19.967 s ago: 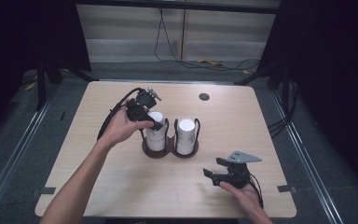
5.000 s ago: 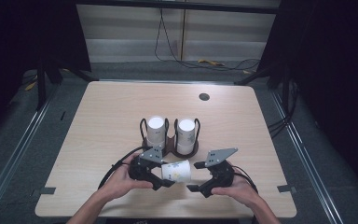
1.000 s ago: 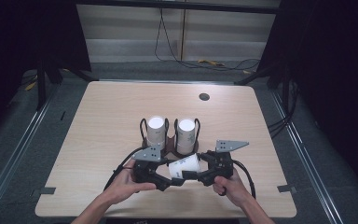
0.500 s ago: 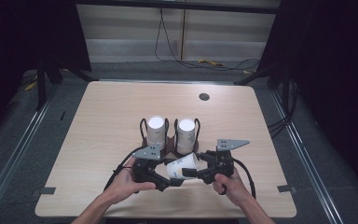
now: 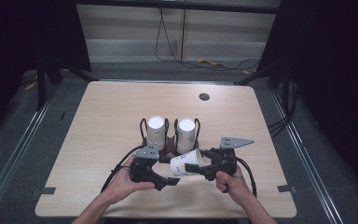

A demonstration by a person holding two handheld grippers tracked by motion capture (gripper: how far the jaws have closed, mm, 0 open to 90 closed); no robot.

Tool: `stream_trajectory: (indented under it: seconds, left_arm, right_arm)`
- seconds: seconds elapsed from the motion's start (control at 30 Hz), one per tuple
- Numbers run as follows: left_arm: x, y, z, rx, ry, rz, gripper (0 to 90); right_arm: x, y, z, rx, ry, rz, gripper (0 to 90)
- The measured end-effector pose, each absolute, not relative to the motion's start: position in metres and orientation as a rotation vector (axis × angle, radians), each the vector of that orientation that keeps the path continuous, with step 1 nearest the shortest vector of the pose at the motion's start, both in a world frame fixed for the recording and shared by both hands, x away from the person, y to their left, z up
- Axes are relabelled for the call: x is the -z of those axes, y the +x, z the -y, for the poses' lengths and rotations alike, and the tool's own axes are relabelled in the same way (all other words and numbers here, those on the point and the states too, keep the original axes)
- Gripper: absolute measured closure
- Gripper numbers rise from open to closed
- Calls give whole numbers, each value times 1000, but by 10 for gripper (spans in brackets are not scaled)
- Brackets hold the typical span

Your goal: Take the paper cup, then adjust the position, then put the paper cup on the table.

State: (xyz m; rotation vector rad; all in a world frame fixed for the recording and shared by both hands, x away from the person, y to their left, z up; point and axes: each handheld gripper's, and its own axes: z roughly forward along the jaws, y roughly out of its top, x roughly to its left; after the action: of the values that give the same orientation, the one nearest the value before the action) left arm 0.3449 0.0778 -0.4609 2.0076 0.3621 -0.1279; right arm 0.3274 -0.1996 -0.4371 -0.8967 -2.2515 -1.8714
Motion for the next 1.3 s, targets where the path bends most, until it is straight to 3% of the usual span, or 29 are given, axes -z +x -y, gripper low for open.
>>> stream_trajectory:
  seconds: [0.6, 0.87, 1.3]
  left_arm:
    - [463, 349, -88, 118, 2042, -410, 173]
    - [464, 355, -94, 84, 2062, -478, 216]
    - [471, 354, -124, -5, 2089, -550, 204]
  right_arm:
    - [435, 332, 218, 1812, -1124, 2356, 282]
    - [432, 337, 227, 1724, -1247, 2437, 285]
    - [424, 354, 245, 1619, -1373, 2568, 286]
